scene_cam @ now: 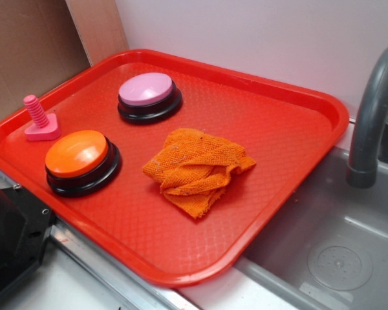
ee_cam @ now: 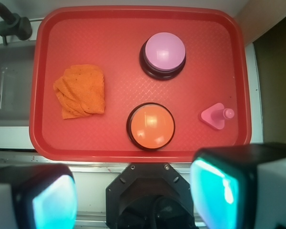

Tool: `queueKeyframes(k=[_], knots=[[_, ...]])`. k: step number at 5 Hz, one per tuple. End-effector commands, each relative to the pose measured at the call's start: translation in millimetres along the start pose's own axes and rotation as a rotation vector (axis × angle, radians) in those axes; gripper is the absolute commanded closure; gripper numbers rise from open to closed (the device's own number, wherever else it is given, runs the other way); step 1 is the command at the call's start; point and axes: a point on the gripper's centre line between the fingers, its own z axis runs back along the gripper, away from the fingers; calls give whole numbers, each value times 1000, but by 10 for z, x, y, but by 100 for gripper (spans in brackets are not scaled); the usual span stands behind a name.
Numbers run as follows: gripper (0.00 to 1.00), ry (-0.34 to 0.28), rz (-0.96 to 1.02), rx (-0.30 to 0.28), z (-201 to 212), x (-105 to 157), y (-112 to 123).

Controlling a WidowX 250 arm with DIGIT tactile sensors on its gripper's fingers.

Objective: Push the pink button.

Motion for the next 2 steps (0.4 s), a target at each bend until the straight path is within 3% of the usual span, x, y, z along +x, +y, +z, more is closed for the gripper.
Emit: queueKeyframes(k=[1, 2], knots=[[0, 0, 0, 0, 0, 0, 0], [0, -105, 149, 147, -189, 351, 101]])
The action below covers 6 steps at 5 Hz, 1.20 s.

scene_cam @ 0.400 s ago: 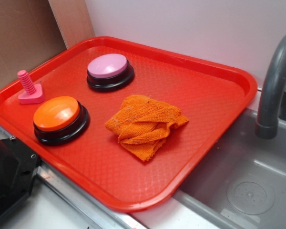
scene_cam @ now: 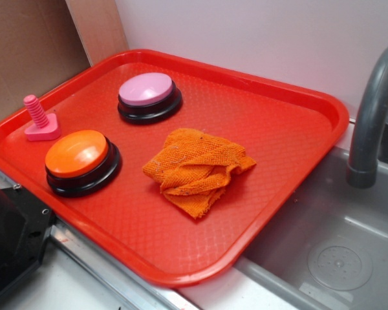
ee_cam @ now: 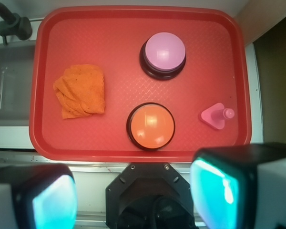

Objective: Push the pink button.

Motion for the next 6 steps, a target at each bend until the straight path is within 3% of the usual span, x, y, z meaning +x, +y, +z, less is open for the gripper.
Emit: queueKeyframes(k=[1, 2, 3, 4, 6], knots=[[0, -220, 61, 253, -291, 668, 33], [0, -270, -64, 195, -621, 830, 41], [0, -226, -82, 115, -905, 871, 197], [0, -188, -45, 65, -922, 804, 346], [0, -188, -45, 65, -922, 804, 346]])
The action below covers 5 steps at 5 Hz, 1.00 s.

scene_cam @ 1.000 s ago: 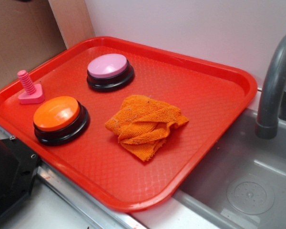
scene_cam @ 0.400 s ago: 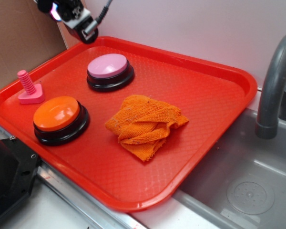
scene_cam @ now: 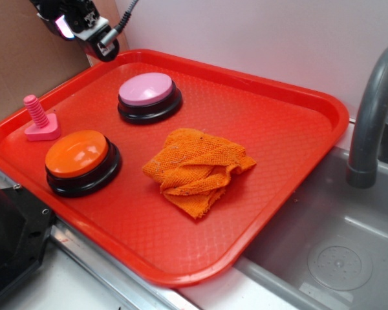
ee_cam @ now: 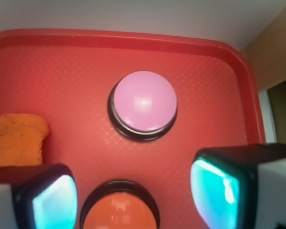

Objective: Push the pink button.

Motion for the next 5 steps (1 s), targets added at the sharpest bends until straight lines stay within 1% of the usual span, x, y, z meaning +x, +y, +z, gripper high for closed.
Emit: queueKeyframes(k=[1, 2, 3, 4, 5], knots=[[0, -24, 5, 6, 82, 52, -21], [0, 58, 36, 45, -305, 357, 171], [0, 73, 52, 54, -565, 619, 229], [0, 70, 46, 41, -703, 603, 221], [0, 56, 44, 1, -653, 485, 199]])
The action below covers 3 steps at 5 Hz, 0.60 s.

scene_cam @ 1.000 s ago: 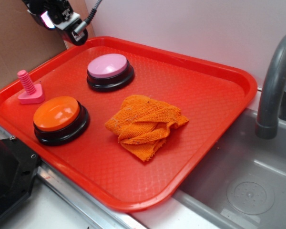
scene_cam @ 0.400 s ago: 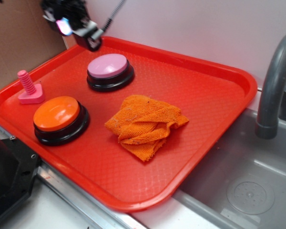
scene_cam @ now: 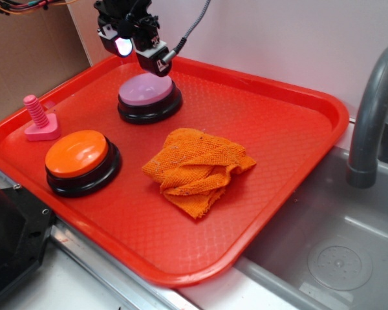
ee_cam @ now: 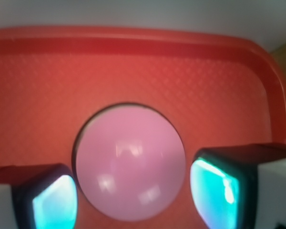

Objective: Push the pink button.

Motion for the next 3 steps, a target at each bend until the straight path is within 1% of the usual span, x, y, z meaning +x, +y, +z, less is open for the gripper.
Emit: queueKeyframes(k=[1, 2, 3], knots=[[0, -42, 29, -23, 68, -228, 122], [0, -18, 16, -10, -88, -236, 143], [0, -13, 0, 3, -172, -185, 126]])
